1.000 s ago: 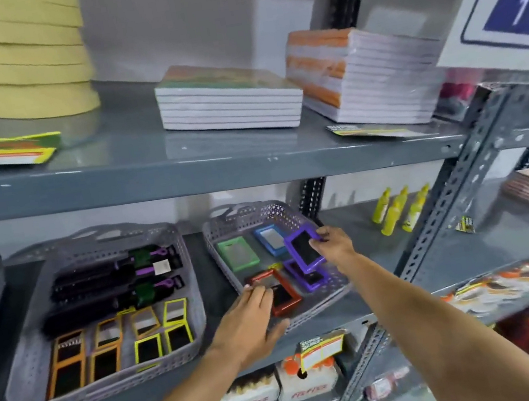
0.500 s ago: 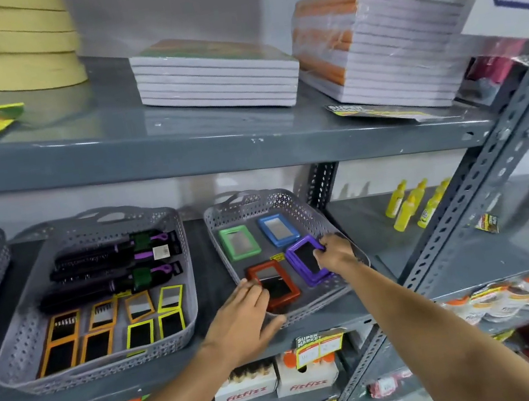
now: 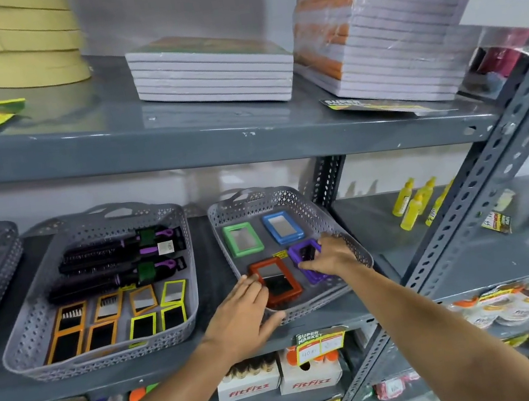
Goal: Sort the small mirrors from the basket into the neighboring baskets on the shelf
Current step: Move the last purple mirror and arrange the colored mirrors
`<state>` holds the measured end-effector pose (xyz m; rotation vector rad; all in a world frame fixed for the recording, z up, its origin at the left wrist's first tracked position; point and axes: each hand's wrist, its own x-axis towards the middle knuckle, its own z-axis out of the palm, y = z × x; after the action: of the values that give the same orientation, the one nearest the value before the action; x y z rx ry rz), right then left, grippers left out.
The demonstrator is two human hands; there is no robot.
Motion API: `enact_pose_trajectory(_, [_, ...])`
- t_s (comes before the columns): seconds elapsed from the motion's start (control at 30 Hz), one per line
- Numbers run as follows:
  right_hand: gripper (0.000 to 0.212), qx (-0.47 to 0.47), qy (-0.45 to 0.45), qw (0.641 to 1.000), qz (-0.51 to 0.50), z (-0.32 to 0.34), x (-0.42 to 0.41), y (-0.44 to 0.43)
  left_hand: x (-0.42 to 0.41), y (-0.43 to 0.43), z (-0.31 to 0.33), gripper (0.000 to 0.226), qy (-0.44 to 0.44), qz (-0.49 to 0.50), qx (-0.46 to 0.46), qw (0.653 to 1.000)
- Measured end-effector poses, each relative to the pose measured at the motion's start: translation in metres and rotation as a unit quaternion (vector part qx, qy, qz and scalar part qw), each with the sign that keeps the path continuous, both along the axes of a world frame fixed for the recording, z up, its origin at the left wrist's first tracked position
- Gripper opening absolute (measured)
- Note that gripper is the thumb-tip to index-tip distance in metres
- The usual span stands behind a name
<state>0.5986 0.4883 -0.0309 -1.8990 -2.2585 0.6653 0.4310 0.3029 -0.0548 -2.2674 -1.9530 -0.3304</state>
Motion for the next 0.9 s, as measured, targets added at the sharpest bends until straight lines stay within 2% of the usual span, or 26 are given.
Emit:
enact_pose_trajectory(0.37, [0.059,0.022,-0.008,1.000,0.019,0.007,0.001,-0.003,-0.001,-0.001,0.000,0.070,0.021,-0.003,-0.010,1.000])
enact_pose_trajectory(0.47, [0.049,0.106,-0.007,0.994,0.028,0.021,0.010,-0.003,-0.004,0.000,-0.001,0.069,0.014,-0.008,-0.011,1.000])
enact_pose_trajectory(0.53, [0.042,0.180,-0.034,0.983,0.029,0.029,0.018,-0.004,-0.006,0.000,-0.002,0.070,0.021,-0.011,-0.009,1.000])
enact_pose_trajectory(0.6, [0.036,0.215,-0.065,0.974,0.022,0.032,0.027,-0.004,-0.008,0.000,-0.001,0.070,0.033,-0.018,-0.015,0.999])
enact_pose_trajectory(0.7, [0.027,0.158,-0.096,0.983,-0.014,0.028,0.035,-0.008,-0.013,-0.001,0.009,0.078,0.055,-0.025,-0.028,0.998])
enact_pose_trajectory(0.77, [0.023,0.133,-0.085,0.987,-0.033,0.022,0.041,-0.014,-0.018,-0.001,0.015,0.086,0.049,-0.038,-0.031,0.998])
enact_pose_trajectory(0.9, [0.034,0.128,-0.030,0.990,-0.046,0.011,0.047,-0.025,-0.029,-0.004,0.025,0.093,0.046,-0.049,-0.065,0.996])
